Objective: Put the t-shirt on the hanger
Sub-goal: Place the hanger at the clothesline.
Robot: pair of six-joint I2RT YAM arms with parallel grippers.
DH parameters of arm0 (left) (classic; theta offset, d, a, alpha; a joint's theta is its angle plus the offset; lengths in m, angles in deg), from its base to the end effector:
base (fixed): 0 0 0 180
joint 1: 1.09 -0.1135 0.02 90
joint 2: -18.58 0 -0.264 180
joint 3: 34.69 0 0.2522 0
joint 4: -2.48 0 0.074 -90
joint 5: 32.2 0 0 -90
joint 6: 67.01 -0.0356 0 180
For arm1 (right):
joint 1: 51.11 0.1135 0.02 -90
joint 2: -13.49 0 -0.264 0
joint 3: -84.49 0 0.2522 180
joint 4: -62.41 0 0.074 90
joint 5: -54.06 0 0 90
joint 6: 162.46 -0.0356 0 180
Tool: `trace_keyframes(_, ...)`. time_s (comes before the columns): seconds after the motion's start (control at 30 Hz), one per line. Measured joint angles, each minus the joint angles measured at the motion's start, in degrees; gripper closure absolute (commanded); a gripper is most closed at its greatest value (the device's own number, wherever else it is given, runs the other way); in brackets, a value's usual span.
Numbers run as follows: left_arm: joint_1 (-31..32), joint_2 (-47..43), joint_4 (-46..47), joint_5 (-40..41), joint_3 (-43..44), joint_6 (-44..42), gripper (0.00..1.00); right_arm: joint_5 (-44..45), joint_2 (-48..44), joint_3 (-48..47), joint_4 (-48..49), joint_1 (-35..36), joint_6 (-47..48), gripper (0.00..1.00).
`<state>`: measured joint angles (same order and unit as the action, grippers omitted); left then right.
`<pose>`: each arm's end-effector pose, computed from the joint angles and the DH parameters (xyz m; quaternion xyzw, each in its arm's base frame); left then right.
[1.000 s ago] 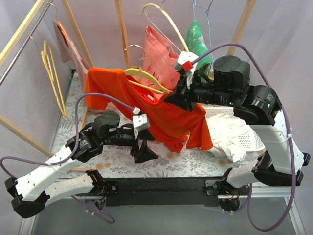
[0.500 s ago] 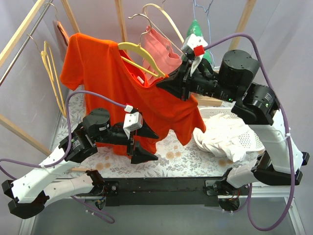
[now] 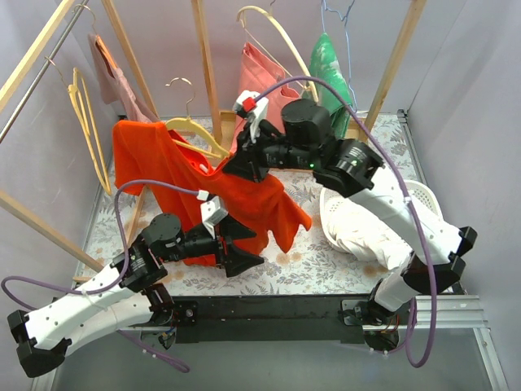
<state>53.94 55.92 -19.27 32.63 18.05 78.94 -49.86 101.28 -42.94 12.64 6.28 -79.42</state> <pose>0.0786 -0.1388 0.3289 0.1395 0.7284 -0.6283 0.2349 0.1603 0.2665 0.5191 -0.3946 0.6555 0.4180 0.4899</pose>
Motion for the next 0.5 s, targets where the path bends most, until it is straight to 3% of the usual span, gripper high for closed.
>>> trace_keyframes(0.3, 0.22, -7.65, 0.46, 11.72, 0.92, 2.93, 0.22, 8.85, 6.93, 0.17, 0.74, 5.46, -0.26, 0.99)
trace_keyframes(0.5, 0.22, -10.32, 0.94, 19.98, 7.04, 7.08, 0.26, 10.95, 6.25, 7.19, 7.65, 5.68, 0.33, 0.99)
